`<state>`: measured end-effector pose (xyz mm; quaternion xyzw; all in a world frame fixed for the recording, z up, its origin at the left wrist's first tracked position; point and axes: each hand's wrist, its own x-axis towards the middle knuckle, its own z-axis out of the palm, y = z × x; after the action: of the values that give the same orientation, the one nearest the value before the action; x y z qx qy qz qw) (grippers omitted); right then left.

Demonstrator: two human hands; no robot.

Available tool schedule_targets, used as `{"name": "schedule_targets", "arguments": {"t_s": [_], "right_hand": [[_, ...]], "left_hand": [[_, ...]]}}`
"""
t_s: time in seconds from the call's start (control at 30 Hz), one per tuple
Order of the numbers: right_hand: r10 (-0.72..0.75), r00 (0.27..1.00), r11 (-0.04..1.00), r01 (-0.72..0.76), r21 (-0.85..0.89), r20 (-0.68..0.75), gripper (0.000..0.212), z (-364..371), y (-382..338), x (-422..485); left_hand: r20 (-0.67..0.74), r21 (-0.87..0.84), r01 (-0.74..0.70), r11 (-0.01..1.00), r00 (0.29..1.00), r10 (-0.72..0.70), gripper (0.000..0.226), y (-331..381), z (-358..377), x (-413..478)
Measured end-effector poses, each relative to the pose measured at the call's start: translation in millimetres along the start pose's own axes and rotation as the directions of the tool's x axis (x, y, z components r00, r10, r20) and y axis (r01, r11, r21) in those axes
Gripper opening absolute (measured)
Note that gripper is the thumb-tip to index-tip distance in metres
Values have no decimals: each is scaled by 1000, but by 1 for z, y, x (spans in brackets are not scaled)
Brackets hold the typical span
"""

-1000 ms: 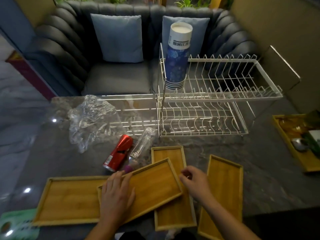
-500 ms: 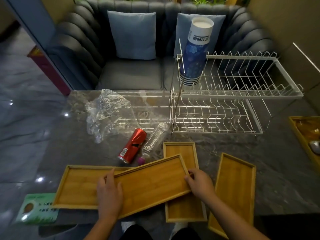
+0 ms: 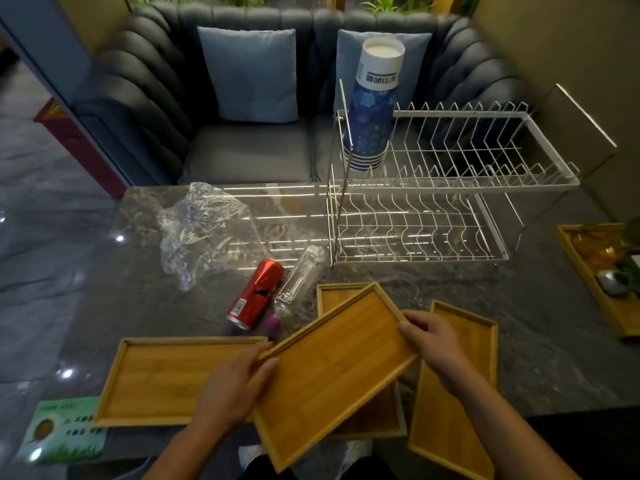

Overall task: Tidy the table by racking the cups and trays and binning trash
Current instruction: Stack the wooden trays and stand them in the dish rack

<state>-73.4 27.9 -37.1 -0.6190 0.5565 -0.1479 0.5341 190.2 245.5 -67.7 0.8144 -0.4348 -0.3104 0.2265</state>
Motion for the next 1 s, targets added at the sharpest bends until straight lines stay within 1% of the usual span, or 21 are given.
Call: {"name": "schedule_targets", "arguments": {"t_s": [0.03, 0.07, 0.1, 0.13, 0.17, 0.2, 0.23, 0.27, 0.3, 0.33, 0.4, 0.43, 0.47, 0.53, 0.6, 0.7, 0.77, 0.87, 0.93, 1.0], "right_hand": [[0, 999, 999, 2, 32, -44, 20, -6, -5, 4], [-3, 995, 997, 11, 73, -103, 18, -11, -9, 7], [-2, 986, 993, 21, 113, -170, 17, -14, -14, 11], [6, 972, 987, 32, 157, -234, 19, -16, -19, 13], [27, 958, 976, 37, 214, -287, 25, -17, -24, 14], [71, 948, 949, 31, 313, -310, 33, -16, -27, 13], [128, 946, 896, 18, 443, -298, 38, -13, -29, 10], [185, 949, 832, -14, 554, -254, 41, -9, -29, 5], [219, 954, 794, -52, 605, -205, 42, -3, -27, -2], [222, 960, 813, -84, 576, -173, 40, 5, -22, -10], [167, 976, 933, -112, 341, -138, 38, 20, -10, -27], [156, 977, 964, -119, 239, -144, 39, 26, -6, -32], [157, 974, 973, -124, 196, -161, 41, 29, -1, -33], [157, 970, 976, -124, 178, -185, 45, 29, 6, -29], [123, 974, 991, -109, 80, -192, 43, 28, 11, -19], [65, 984, 997, -71, -31, -164, 36, 30, 15, -4], [26, 990, 993, -41, -110, -138, 33, 31, 17, 6], [-24, 993, 964, -6, -266, -111, 32, 35, 17, 24], [-44, 993, 948, 5, -319, -114, 29, 38, 17, 33], [-44, 991, 934, -4, -357, -127, 29, 41, 20, 39]], "left_hand": [[121, -32, -14, 999, 992, 18, 24, 7, 1, 3], [207, -79, -19, 997, 978, 35, 19, 14, 5, 5], [246, -132, -12, 991, 968, 44, 15, 22, 10, 6], [250, -192, 10, 981, 967, 39, 14, 29, 15, 6], [228, -248, 41, 968, 974, 17, 17, 35, 22, 5], [191, -296, 77, 952, 981, -20, 22, 39, 28, 3], [154, -336, 115, 935, 986, -66, 25, 43, 35, 0], [123, -358, 148, 922, 986, -111, 26, 45, 41, -4], [96, -359, 167, 919, 985, -141, 26, 47, 47, -9], [69, -343, 168, 924, 986, -153, 25, 48, 52, -13], [48, -320, 177, 931, 984, -171, 20, 49, 60, -23], [57, -320, 194, 927, 981, -185, 19, 50, 62, -26], [64, -317, 204, 926, 979, -193, 18, 50, 64, -29], [69, -316, 206, 926, 978, -195, 17, 48, 68, -34], [95, -318, 221, 922, 975, -201, 14, 47, 71, -36], [158, -343, 294, 892, 954, -254, 9, 53, 76, -29], [148, -372, 315, 873, 949, -279, 13, 61, 78, -21], [111, -273, 276, 922, 960, -255, 29, 70, 81, -10], [82, -210, 267, 941, 963, -256, 31, 74, 81, -6], [40, -161, 255, 954, 967, -252, 28, 76, 80, -3]]}}
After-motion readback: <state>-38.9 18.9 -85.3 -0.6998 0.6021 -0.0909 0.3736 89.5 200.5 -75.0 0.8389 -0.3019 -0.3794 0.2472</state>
